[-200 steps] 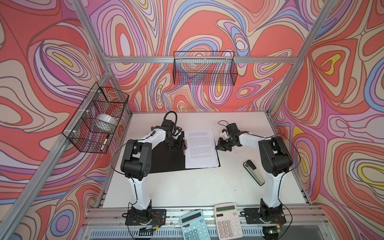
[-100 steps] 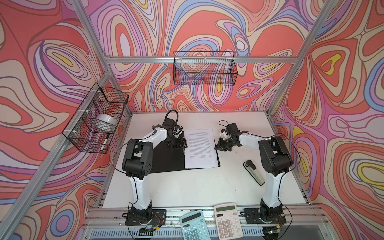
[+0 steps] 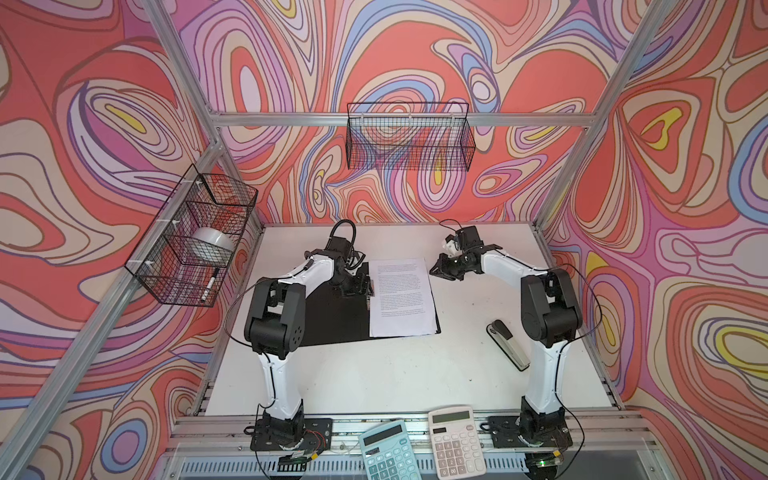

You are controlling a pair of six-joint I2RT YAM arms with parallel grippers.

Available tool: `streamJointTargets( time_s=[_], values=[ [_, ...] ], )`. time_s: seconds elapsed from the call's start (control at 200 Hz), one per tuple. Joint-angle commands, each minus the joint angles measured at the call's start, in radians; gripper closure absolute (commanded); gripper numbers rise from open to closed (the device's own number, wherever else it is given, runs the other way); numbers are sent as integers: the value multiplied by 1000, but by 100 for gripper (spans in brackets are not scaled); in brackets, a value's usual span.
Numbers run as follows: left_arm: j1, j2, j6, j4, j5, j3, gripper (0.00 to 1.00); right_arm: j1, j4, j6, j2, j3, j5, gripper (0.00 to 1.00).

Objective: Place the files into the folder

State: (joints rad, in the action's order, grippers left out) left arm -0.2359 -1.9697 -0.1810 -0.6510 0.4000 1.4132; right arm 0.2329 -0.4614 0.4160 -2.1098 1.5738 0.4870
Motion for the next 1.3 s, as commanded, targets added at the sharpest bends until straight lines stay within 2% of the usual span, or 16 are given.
streamJointTargets(
  time_s=[0.0,0.225,0.471,0.686,0.851,1.032,1.297],
  values=[
    [-2,-6,-1,-34,33,39,20,-8,2,-5,-77,55,-5,78],
    [-2,-66,6,-58,98,89,22,-16,69,29,-188,142,16,77],
    [-2,-99,-3,-62,56,103,22,-17,92,44,-241,170,36,76],
    [-2,-130,1,-58,85,123,22,-17,89,35,-282,198,47,76],
    [-2,-152,10,-59,117,147,23,-17,106,29,-308,215,65,80],
    [-2,-171,11,-61,125,164,23,-17,107,8,-305,219,75,88],
    [-2,-202,17,-58,141,181,23,-17,120,-22,-262,187,81,88]
  ],
)
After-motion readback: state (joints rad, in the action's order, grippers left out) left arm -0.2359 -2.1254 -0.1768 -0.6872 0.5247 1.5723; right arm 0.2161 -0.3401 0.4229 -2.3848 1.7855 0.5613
